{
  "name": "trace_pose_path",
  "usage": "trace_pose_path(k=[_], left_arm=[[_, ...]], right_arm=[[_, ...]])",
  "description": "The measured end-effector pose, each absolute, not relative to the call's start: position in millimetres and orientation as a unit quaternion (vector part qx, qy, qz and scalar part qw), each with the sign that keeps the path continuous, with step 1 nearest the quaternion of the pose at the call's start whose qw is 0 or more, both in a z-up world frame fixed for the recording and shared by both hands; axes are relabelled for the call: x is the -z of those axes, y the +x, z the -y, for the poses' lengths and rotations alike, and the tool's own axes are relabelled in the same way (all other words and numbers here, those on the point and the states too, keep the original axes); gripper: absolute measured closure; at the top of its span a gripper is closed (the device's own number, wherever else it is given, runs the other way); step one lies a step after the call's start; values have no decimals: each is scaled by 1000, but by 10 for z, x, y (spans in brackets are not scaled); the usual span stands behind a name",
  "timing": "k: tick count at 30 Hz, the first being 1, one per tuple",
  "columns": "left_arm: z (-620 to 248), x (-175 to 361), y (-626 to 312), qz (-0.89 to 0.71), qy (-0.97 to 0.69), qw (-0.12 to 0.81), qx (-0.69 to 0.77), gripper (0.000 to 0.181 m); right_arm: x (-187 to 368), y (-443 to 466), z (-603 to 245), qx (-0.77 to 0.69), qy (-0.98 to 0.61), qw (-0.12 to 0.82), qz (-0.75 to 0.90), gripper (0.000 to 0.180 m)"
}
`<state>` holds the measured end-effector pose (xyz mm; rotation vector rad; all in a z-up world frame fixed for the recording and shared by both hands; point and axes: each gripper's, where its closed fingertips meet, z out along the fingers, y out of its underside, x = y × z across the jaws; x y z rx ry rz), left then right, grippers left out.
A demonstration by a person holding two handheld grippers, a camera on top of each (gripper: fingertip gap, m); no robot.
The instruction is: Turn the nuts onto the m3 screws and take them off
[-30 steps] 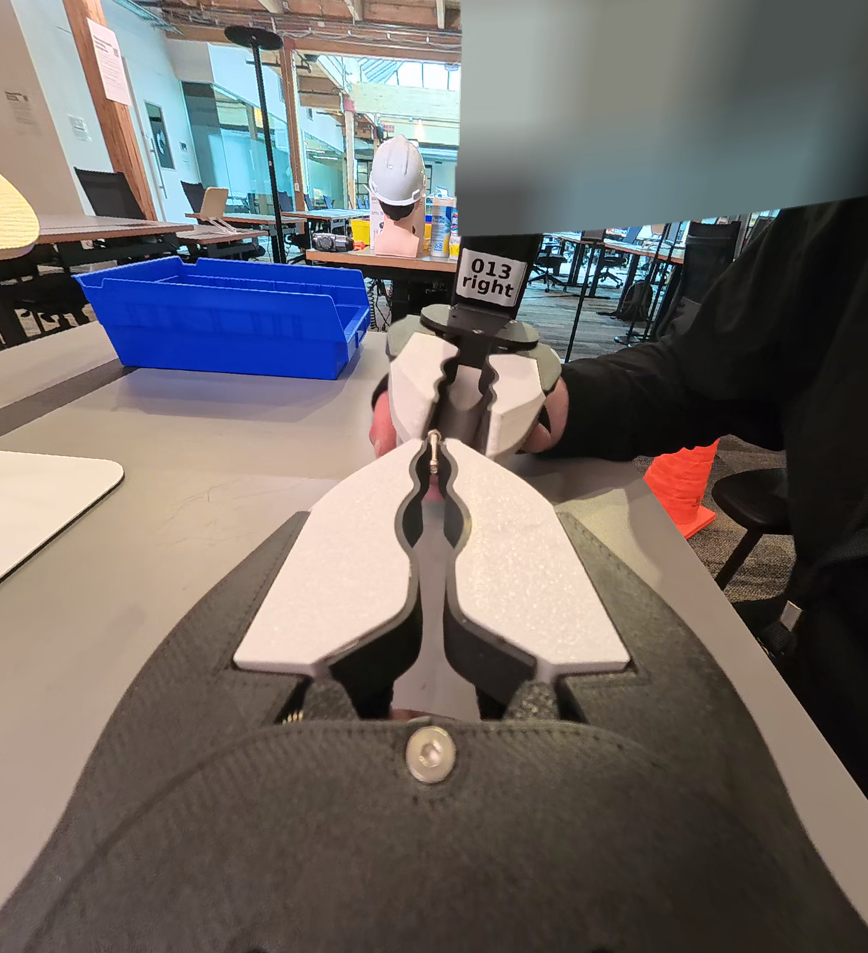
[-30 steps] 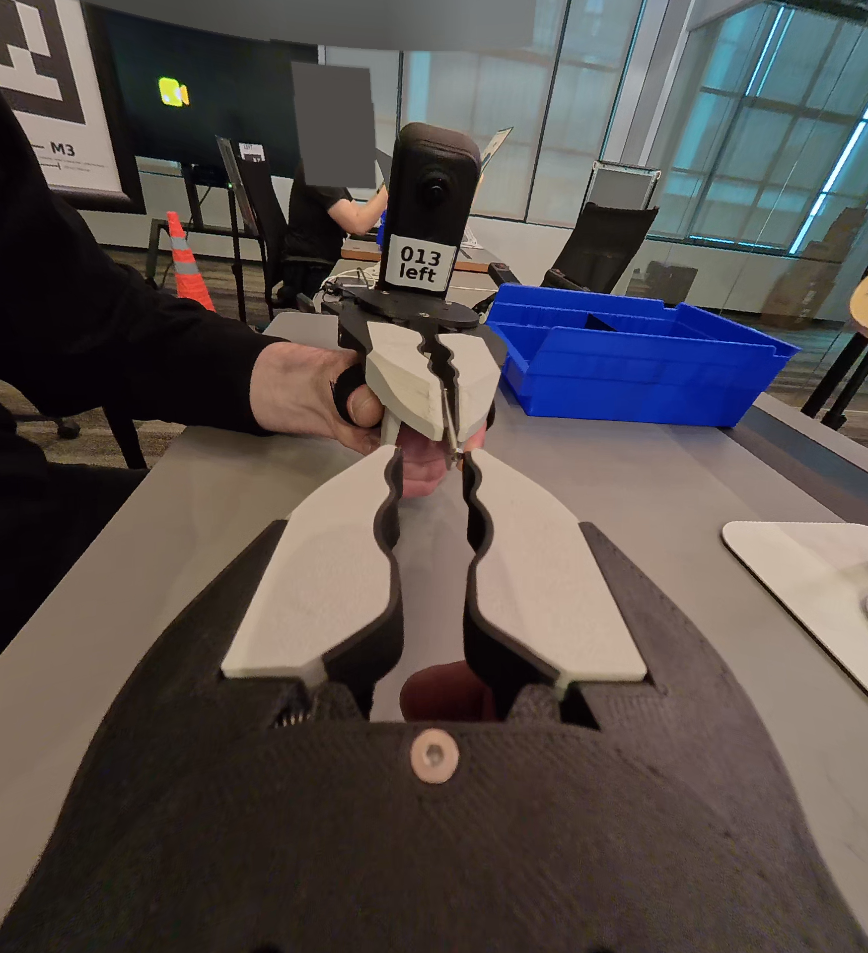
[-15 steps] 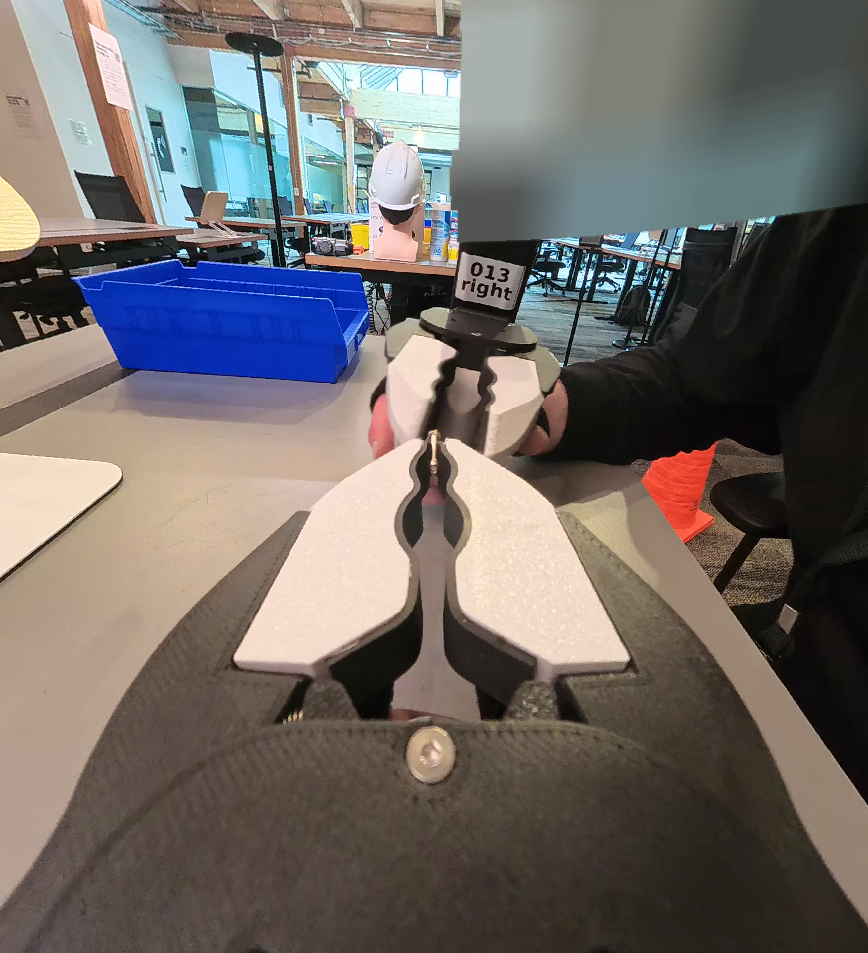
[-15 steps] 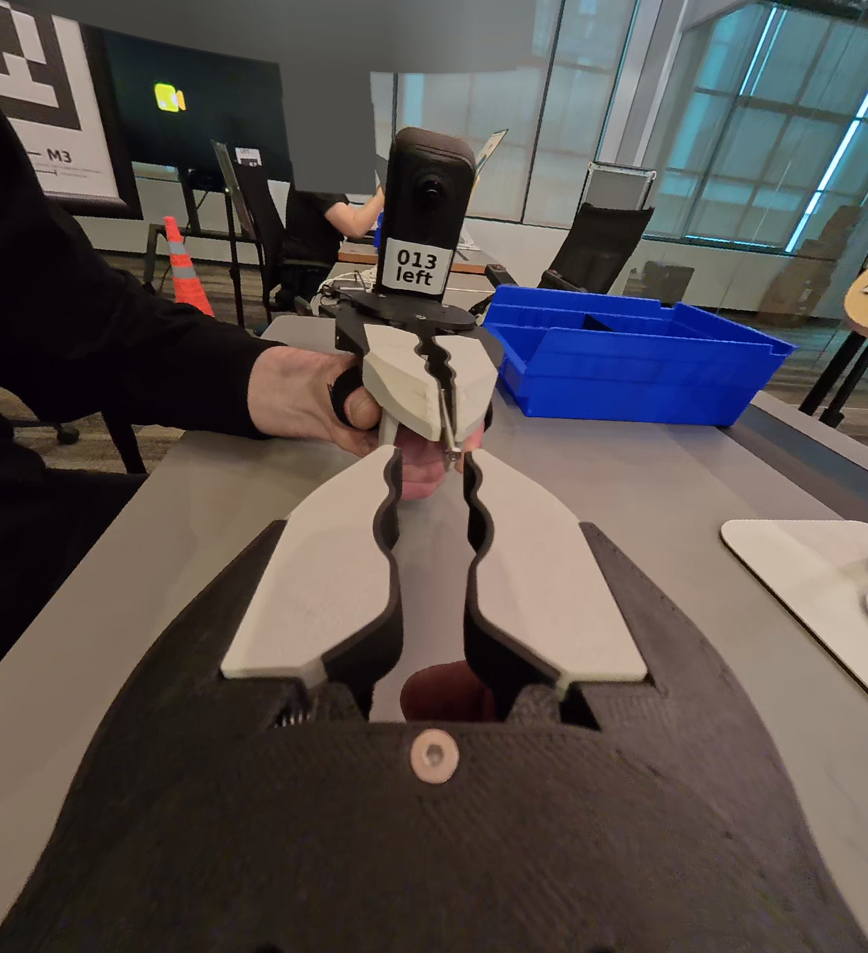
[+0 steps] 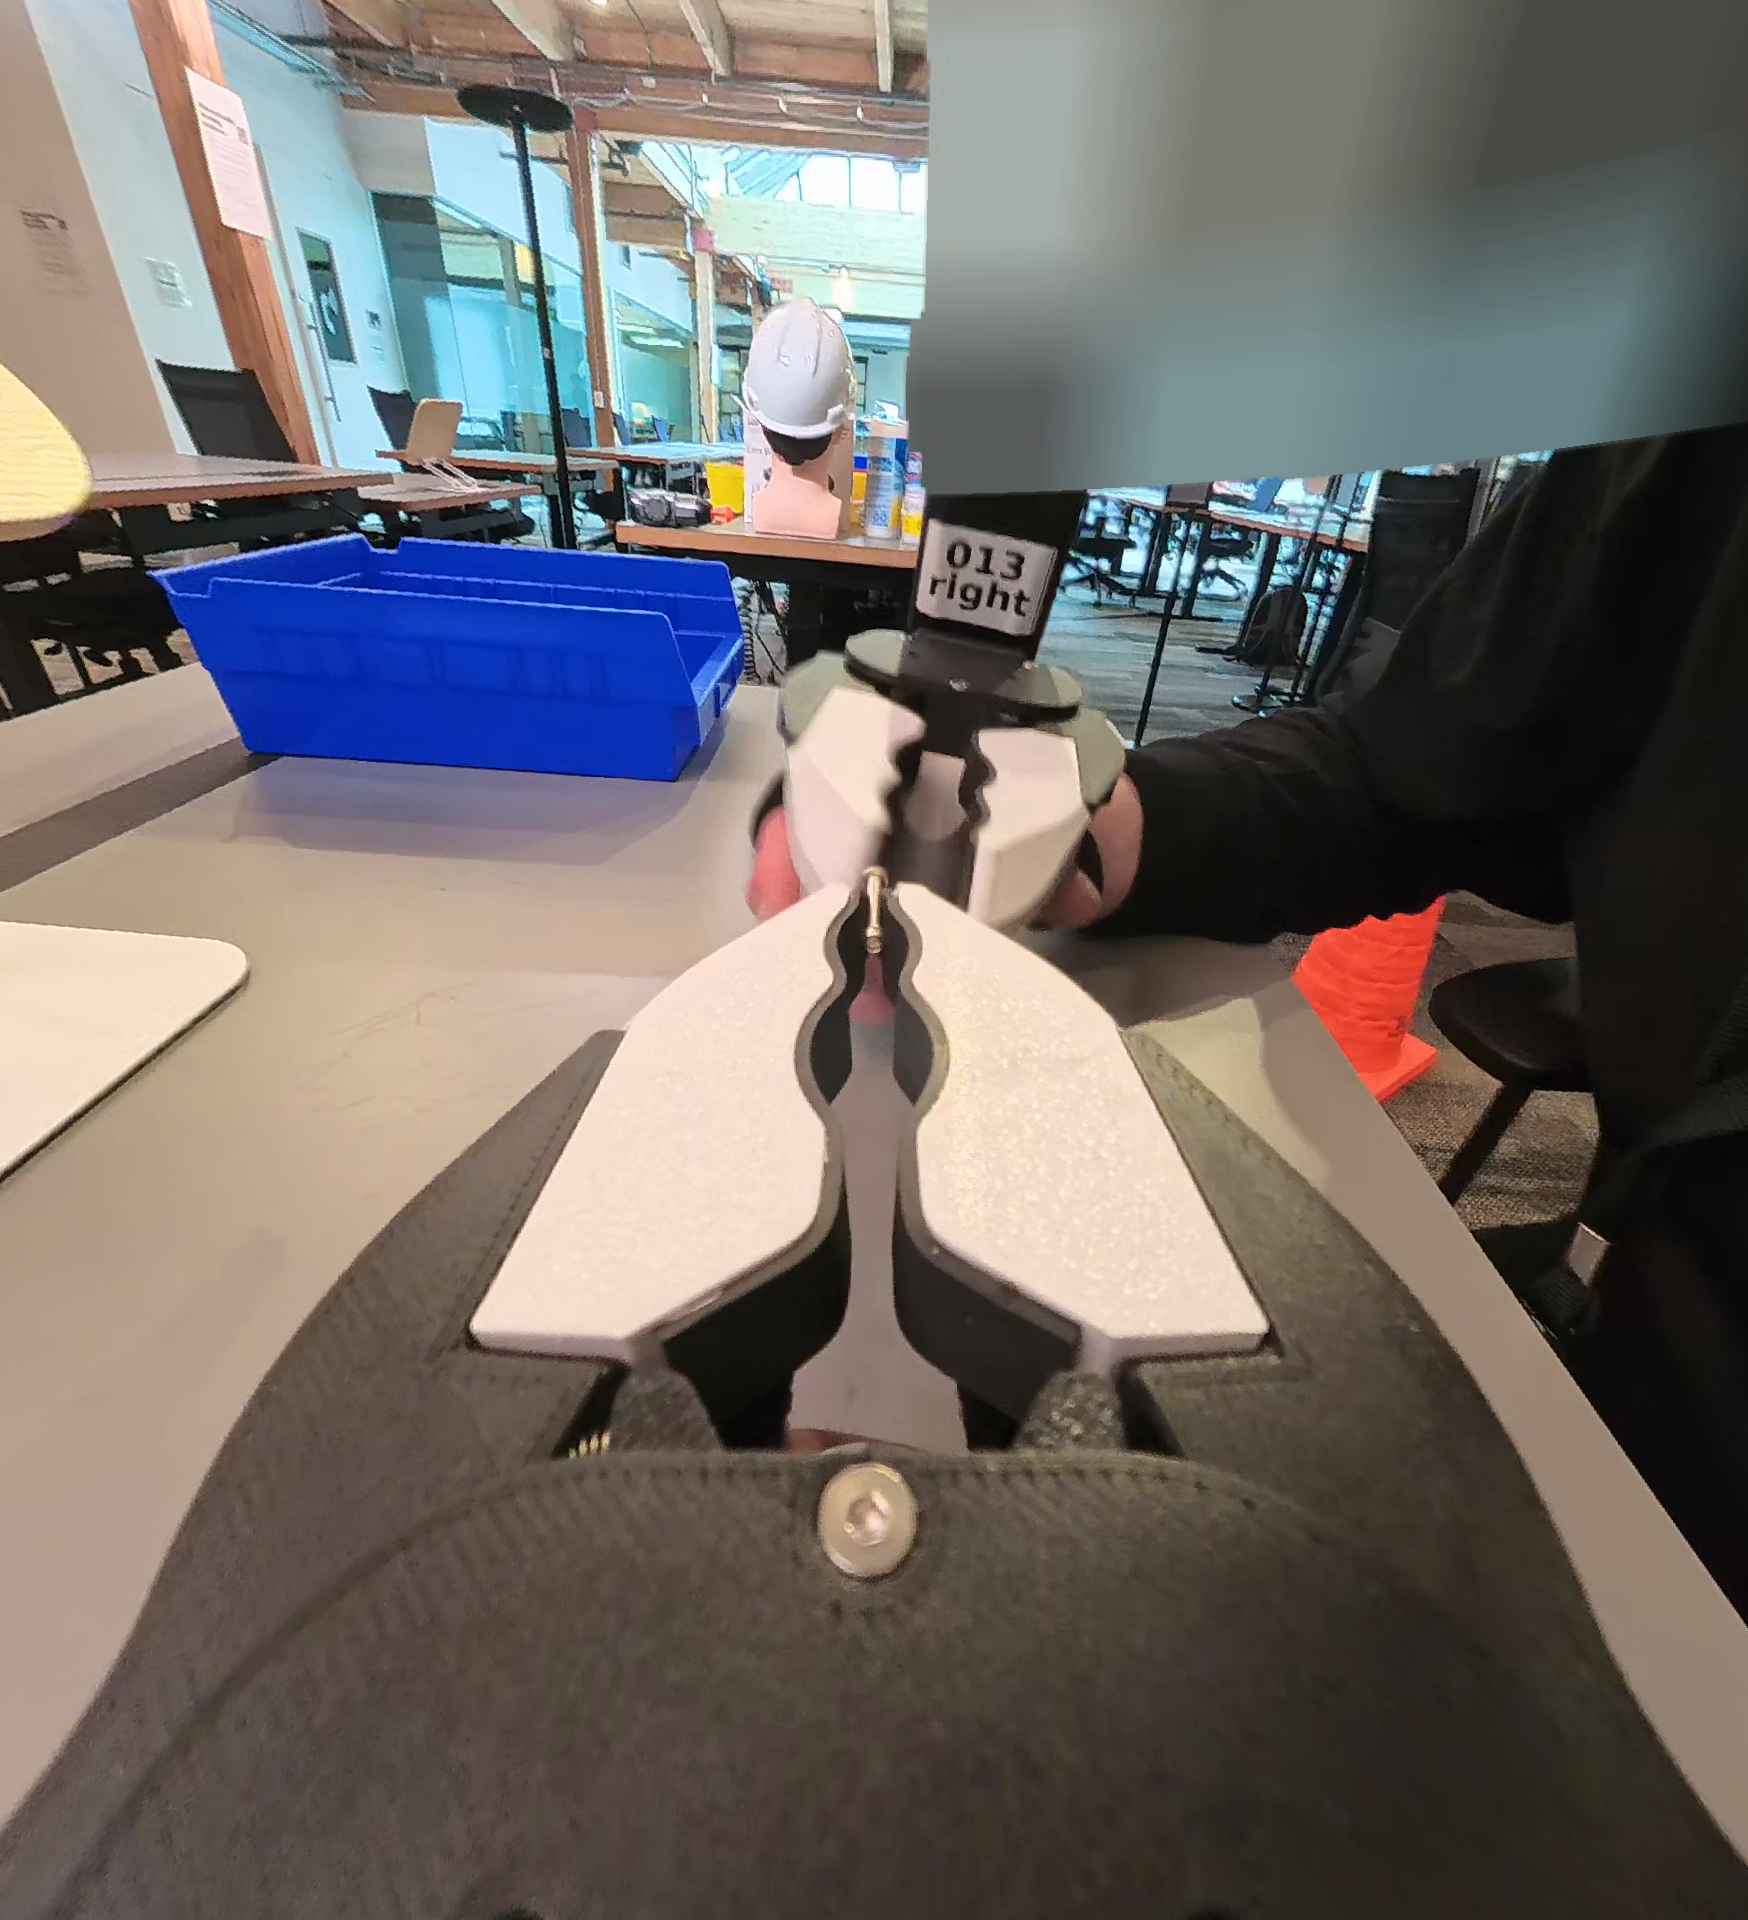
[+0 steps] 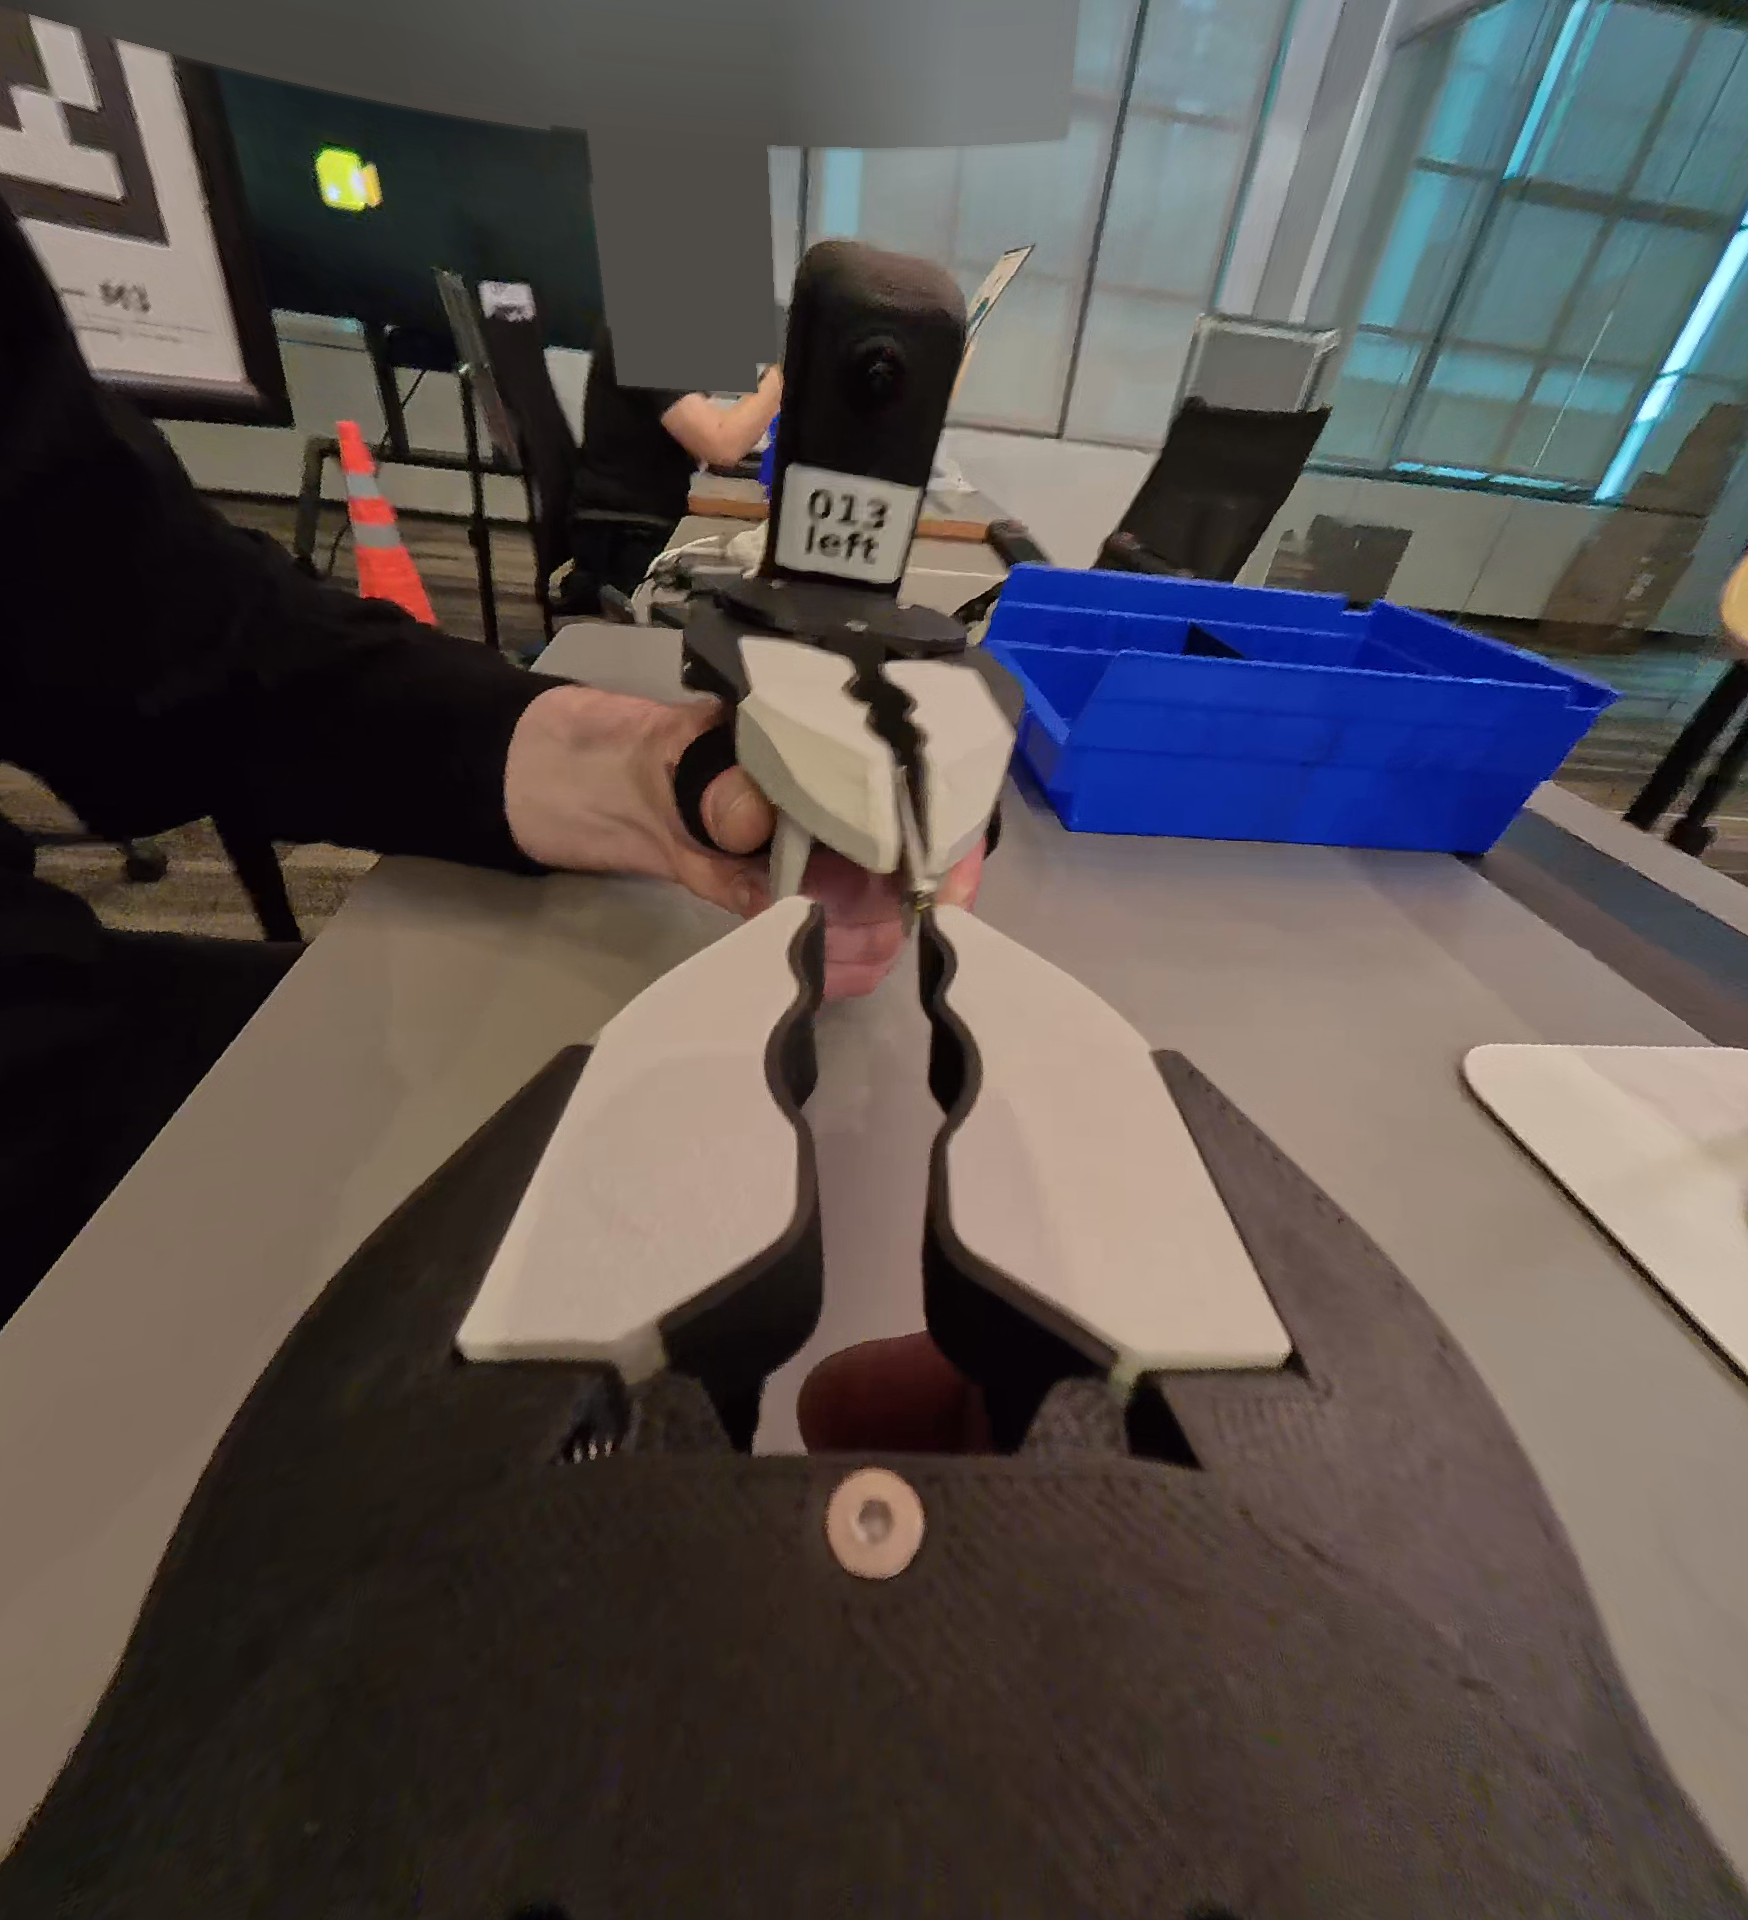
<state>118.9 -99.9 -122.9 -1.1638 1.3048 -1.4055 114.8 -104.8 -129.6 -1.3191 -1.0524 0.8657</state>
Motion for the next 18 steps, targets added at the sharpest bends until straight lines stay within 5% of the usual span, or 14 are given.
trace_pose_path(k=[18], left_arm=[[985,1217,1189,-519,-468,435,567,178]], right_arm=[[1344,1134,1052,-362,-572,574,461,166]])
